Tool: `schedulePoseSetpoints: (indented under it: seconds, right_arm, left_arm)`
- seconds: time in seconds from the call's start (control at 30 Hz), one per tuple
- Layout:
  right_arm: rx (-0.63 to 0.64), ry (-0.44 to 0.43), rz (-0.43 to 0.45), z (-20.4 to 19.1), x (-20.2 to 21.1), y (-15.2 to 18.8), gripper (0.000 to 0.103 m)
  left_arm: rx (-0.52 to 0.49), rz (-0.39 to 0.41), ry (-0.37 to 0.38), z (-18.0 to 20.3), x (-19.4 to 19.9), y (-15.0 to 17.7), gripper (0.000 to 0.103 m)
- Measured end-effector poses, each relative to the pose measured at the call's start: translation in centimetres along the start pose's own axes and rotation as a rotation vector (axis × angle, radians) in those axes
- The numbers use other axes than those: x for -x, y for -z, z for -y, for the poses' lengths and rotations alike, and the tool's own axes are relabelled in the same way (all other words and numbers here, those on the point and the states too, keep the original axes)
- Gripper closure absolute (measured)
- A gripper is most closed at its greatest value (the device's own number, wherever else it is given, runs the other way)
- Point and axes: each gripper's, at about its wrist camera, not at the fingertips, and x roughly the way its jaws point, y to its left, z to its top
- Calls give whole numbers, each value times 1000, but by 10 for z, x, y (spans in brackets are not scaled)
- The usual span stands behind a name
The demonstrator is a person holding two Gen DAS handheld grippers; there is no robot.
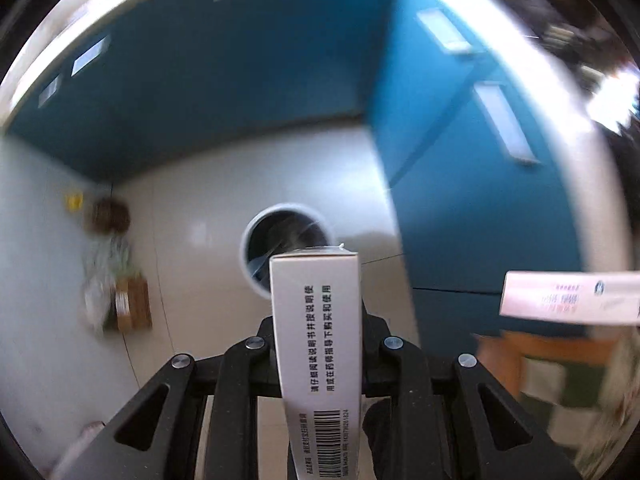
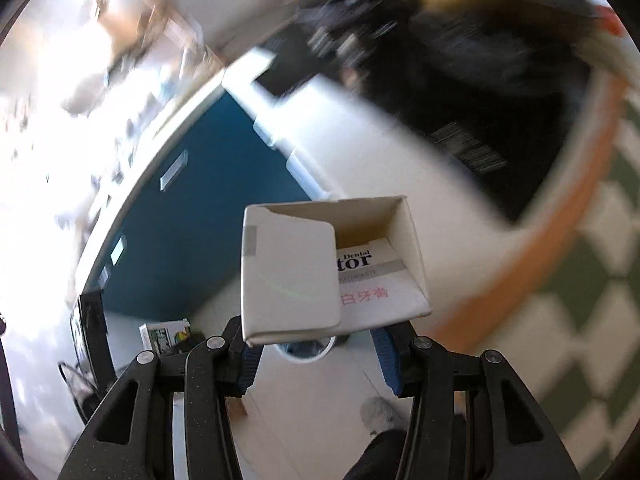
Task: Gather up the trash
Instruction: 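Carry both boxes over the bin and open both tools to drop them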
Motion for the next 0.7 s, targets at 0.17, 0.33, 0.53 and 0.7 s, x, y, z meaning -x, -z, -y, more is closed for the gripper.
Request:
schedulePoseSetpoints:
  seconds: [0.17,0.33,0.53,0.7]
  right_arm:
    - [78,21,-107,-32,-175,34,53]
    - [119,27,-217,-33,-350,72,53]
    - [142,41,-344,-24,-485,112,53]
    - [181,74,-423,-14,-522,132,27]
  left_arm:
    - [133,-123,56,-74,-152,-28,83]
    - [218,-223,140,-108,-293,-44,83]
    - [300,-355,251,-132,-412,-39,81]
    - [310,-354,218,-146,-433,-30,68]
